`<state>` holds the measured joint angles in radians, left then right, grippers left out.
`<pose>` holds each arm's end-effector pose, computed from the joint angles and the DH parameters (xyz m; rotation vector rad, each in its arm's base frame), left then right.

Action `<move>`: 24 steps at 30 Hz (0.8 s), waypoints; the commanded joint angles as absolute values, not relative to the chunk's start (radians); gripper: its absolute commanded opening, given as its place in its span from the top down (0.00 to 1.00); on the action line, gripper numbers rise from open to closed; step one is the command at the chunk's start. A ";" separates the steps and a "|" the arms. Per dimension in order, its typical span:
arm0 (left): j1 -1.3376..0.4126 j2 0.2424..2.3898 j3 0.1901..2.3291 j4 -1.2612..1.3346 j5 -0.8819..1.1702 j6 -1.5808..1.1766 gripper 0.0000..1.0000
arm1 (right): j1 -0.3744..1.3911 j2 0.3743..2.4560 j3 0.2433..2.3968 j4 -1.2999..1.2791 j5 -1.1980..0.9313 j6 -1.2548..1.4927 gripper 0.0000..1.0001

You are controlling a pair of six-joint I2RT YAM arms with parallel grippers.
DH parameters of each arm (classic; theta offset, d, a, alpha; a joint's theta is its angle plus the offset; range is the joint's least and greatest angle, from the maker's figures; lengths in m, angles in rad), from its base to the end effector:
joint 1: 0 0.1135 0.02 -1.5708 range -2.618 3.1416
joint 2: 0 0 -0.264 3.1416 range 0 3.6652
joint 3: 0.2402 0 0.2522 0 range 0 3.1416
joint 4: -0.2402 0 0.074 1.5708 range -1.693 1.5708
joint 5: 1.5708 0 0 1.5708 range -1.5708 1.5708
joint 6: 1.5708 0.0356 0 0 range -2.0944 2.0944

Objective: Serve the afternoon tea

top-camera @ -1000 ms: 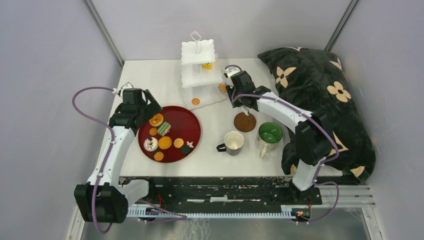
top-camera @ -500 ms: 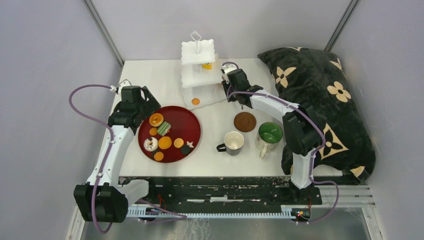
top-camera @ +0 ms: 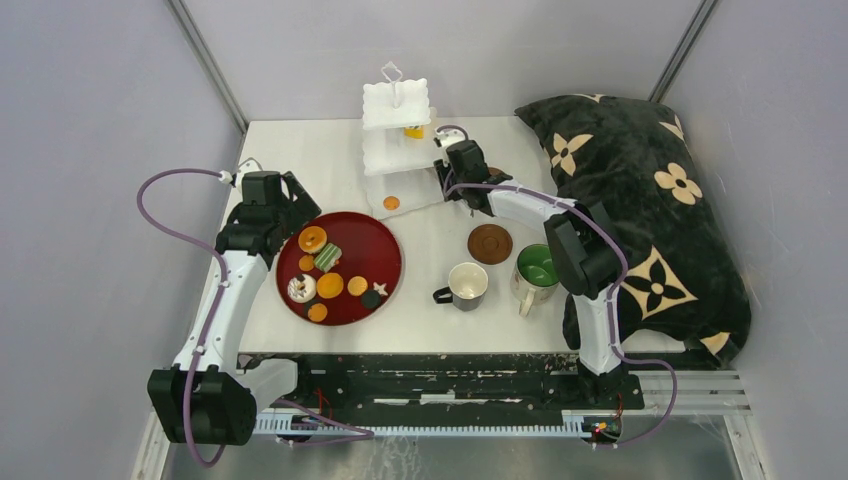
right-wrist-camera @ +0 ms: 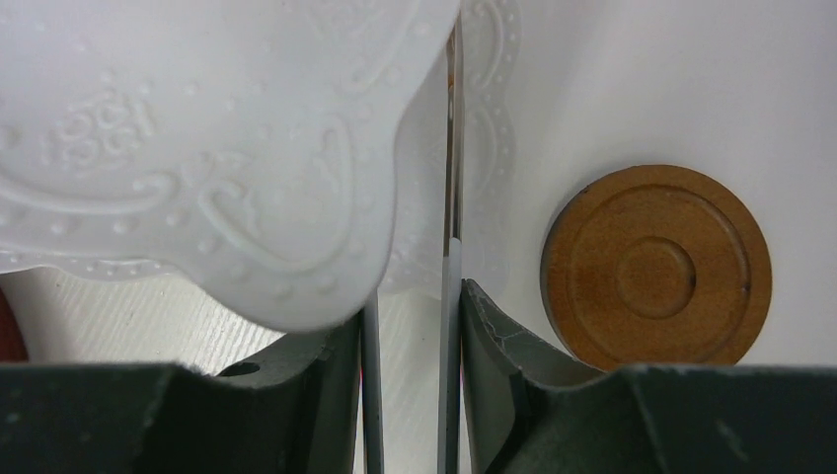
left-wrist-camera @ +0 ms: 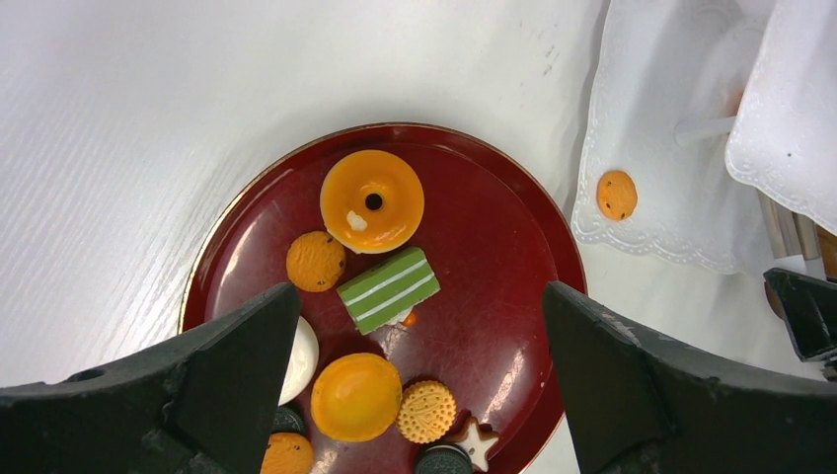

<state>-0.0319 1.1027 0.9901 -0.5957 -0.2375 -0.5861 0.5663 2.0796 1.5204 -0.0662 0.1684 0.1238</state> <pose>0.2337 0.0009 0.3105 -0.7352 2.1328 -0.0592 0.4053 0.2506 0.2011 -0.3886 2.1587 0.2050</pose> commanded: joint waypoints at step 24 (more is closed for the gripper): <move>-0.026 1.081 1.002 -0.567 -0.271 -0.589 0.00 | 0.562 2.013 1.525 0.051 0.183 0.163 0.53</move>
<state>-0.0296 1.1027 0.9901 -0.5961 -0.2546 -0.5865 0.5655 2.1181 1.5330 -0.0151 0.1635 0.1539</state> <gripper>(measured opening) 0.996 0.473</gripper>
